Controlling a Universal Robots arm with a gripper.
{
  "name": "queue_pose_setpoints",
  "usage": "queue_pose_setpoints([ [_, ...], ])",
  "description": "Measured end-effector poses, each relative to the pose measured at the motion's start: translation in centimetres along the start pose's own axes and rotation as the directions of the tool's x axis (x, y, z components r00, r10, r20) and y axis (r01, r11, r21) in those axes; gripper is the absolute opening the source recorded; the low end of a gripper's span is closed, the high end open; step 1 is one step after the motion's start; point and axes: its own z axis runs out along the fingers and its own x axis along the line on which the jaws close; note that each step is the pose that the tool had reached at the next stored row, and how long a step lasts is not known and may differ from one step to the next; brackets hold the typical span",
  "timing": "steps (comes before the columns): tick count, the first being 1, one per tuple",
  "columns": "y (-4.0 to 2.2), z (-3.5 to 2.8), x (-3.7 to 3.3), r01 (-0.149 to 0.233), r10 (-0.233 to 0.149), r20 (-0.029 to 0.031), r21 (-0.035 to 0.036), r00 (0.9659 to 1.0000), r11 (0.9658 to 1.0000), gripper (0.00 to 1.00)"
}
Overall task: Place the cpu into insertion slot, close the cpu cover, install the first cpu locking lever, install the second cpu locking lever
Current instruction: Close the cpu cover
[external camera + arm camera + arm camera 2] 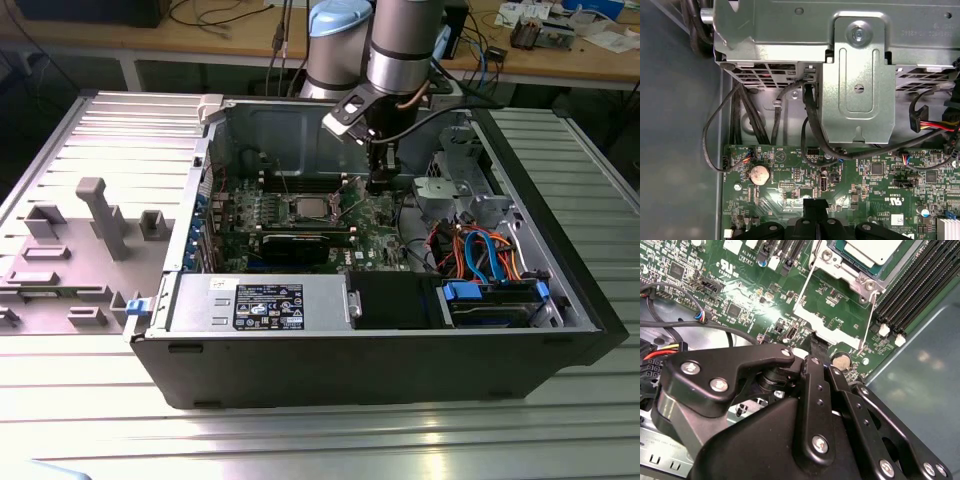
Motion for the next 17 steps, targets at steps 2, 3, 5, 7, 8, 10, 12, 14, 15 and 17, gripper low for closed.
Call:
queue_pose_setpoints([
  [2,-0.06,0.00,0.00,0.000,0.000,0.0000,-0.0001,1.0000,1.0000,0.11],
  [3,-0.08,0.00,0.00,0.000,0.000,0.0001,-0.0001,1.0000,1.0000,0.11],
  [5,-0.17,0.00,0.01,0.000,0.000,0.0000,0.0000,1.0000,1.0000,0.11],
  [7,-0.23,0.00,0.01,0.000,0.000,0.0000,0.0000,1.0000,1.0000,0.11],
  [8,-0.25,0.00,0.01,0.000,0.000,0.0000,0.0000,1.0000,1.0000,0.11],
  [10,-0.32,0.00,0.01,0.000,0.000,-0.0001,0.0000,1.0000,1.0000,0.11],
  [12,-0.38,0.00,0.01,0.000,0.000,0.0000,0.0000,1.0000,1.0000,0.11],
  [14,-0.40,0.00,0.01,0.000,0.000,0.0000,0.0000,1.0000,1.0000,0.11],
  [15,-0.40,0.00,0.01,0.000,0.000,0.0000,0.0000,1.0000,1.0000,0.11],
  [17,-0.43,0.00,0.01,0.000,0.000,0.0000,0.0000,1.0000,1.0000,0.11],
])
